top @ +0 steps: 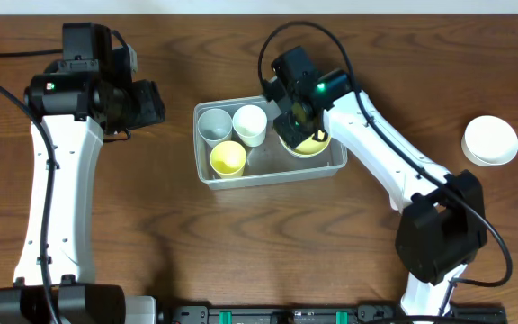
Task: Pack container
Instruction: 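Stack the yellow bowl onto the grey bowl in the container, then reach the right gripper to the white bowl and grasp it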
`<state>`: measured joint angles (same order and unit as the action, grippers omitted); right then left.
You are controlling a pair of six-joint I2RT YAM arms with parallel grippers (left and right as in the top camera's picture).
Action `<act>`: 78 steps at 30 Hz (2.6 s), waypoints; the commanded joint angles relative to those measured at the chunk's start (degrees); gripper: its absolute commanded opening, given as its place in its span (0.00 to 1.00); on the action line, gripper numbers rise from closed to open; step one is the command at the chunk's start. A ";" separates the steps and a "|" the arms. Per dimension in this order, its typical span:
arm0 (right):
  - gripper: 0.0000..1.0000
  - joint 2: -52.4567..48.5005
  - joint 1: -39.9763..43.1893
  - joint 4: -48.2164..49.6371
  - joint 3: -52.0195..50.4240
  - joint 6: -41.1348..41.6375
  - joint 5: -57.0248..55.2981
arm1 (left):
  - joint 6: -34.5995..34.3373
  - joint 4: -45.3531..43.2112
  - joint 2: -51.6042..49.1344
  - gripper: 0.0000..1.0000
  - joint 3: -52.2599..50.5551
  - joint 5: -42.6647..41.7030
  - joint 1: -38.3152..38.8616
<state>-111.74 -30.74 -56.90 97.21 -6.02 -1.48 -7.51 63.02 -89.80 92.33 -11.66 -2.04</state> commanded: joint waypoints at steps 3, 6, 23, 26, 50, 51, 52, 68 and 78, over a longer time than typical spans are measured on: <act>0.61 10.62 7.87 -0.79 4.63 11.69 -8.98 | -0.26 0.20 -0.22 0.61 -0.24 0.33 -0.15; 0.72 14.58 15.52 -2.25 4.63 16.63 -9.46 | -0.26 0.20 -0.22 0.61 -0.24 0.33 -0.15; 0.77 0.63 48.83 -7.21 -0.42 16.65 -4.11 | -0.28 0.22 -0.22 0.61 -0.24 0.33 -0.13; 0.77 -3.04 50.25 -7.06 -0.42 16.65 -4.11 | -0.26 0.39 -0.22 0.61 -0.24 0.33 -0.15; 0.01 -13.60 51.23 -6.84 -0.11 15.58 -0.50 | -0.28 0.81 -0.22 0.61 -0.24 0.33 -0.13; 0.01 -13.35 51.12 -6.99 0.02 15.56 0.11 | -0.28 0.81 -0.22 0.61 -0.24 0.33 -0.13; 0.01 -13.00 50.90 -7.04 0.07 15.54 0.48 | -0.28 0.81 -0.22 0.61 -0.24 0.33 -0.13; 0.01 14.82 27.93 -3.93 2.95 -0.79 11.13 | -0.26 0.83 -0.22 0.61 -0.24 0.33 -0.13; 0.01 10.40 5.40 -2.58 2.84 -0.87 6.75 | -0.26 1.03 -0.22 0.61 -0.24 0.33 -0.15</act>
<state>-97.32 -21.87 -59.72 100.71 -5.54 6.92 -7.51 63.68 -89.80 92.33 -11.64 -2.04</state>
